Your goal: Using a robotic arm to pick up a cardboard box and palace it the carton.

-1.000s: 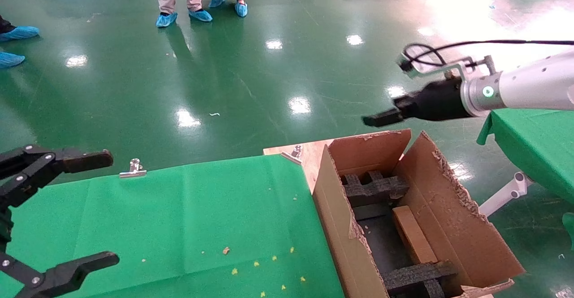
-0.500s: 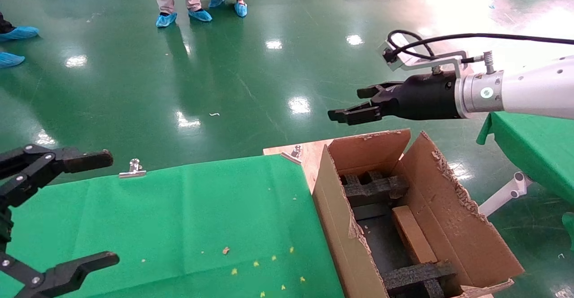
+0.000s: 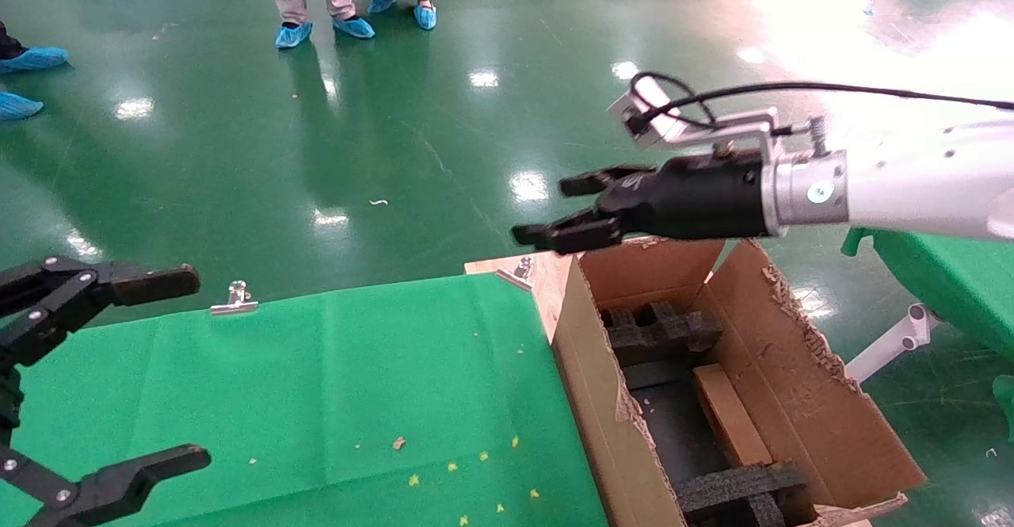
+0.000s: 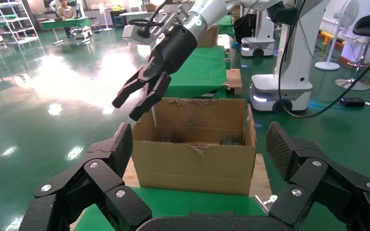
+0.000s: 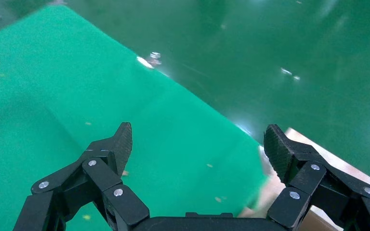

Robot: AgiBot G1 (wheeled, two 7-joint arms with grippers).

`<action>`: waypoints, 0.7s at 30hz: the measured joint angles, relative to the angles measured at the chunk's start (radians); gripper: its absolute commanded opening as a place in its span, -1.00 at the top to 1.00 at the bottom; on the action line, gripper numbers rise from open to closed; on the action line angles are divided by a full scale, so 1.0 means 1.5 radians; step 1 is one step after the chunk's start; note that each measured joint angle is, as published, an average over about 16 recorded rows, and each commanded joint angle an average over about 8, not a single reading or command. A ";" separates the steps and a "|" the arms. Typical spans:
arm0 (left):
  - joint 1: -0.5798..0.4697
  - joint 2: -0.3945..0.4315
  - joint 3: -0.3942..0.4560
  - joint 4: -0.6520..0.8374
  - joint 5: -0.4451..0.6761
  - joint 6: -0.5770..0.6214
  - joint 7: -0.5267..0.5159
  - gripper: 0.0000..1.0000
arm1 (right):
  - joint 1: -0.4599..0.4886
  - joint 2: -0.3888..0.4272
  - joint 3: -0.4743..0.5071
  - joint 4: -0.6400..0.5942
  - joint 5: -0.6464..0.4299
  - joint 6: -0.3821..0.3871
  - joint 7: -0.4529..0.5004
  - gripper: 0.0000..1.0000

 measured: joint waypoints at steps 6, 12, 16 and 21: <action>0.000 0.000 0.000 0.000 0.000 0.000 0.000 -1.00 | -0.069 0.000 0.111 0.031 -0.011 -0.045 -0.018 -1.00; 0.000 0.000 0.000 0.000 0.000 0.000 0.000 -1.00 | -0.139 -0.001 0.222 0.063 -0.021 -0.090 -0.036 -1.00; 0.000 0.000 0.001 0.000 0.000 0.000 0.000 -1.00 | -0.185 -0.001 0.295 0.084 -0.028 -0.120 -0.048 -1.00; 0.000 0.000 0.001 0.000 0.000 0.000 0.000 -1.00 | -0.241 -0.002 0.385 0.109 -0.037 -0.157 -0.063 -1.00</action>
